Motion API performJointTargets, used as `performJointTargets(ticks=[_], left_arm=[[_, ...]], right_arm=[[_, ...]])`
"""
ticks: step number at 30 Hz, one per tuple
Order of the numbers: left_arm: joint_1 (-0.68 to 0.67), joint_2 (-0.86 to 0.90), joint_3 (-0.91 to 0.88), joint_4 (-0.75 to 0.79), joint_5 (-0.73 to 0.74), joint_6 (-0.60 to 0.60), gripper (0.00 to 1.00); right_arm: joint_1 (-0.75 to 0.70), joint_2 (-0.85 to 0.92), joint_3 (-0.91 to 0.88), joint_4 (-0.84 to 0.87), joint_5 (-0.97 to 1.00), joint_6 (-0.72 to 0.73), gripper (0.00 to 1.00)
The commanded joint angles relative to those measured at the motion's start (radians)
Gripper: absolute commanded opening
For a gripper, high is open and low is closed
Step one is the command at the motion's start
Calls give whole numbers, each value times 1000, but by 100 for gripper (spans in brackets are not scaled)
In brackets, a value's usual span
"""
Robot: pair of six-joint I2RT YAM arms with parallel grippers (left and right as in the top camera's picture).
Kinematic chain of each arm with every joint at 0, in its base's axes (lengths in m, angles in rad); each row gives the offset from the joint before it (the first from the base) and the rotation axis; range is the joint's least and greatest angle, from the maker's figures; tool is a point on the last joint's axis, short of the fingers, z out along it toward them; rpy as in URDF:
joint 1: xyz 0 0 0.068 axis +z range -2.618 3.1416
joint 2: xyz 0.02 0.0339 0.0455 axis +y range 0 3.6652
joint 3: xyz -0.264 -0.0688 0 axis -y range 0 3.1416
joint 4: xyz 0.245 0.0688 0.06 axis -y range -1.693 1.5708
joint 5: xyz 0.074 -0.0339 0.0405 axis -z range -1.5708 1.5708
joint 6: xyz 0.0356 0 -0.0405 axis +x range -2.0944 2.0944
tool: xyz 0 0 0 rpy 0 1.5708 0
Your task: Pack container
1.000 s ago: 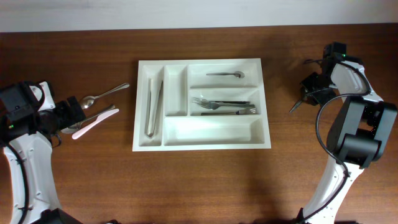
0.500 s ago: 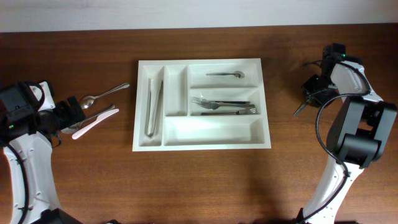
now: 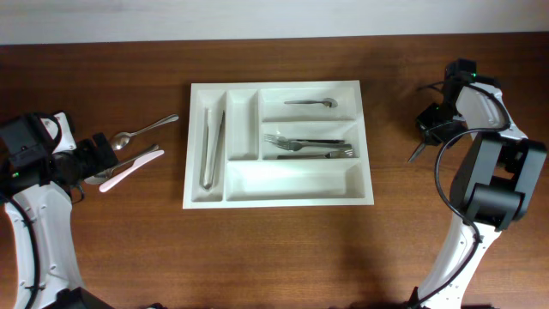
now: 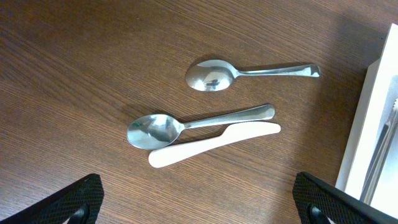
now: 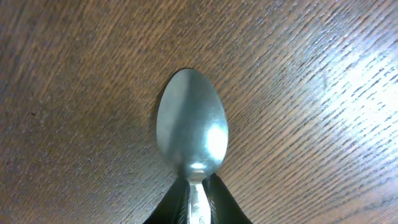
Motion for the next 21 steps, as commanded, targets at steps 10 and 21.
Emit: performJointTargets(ticks=[10, 21], left_arm=[[3, 5, 16, 2, 18, -10, 99], [3, 5, 16, 2, 17, -10, 99]], right_arm=[[-1, 80, -3, -20, 18, -35, 7], [20, 15, 161, -90, 5, -189, 4]])
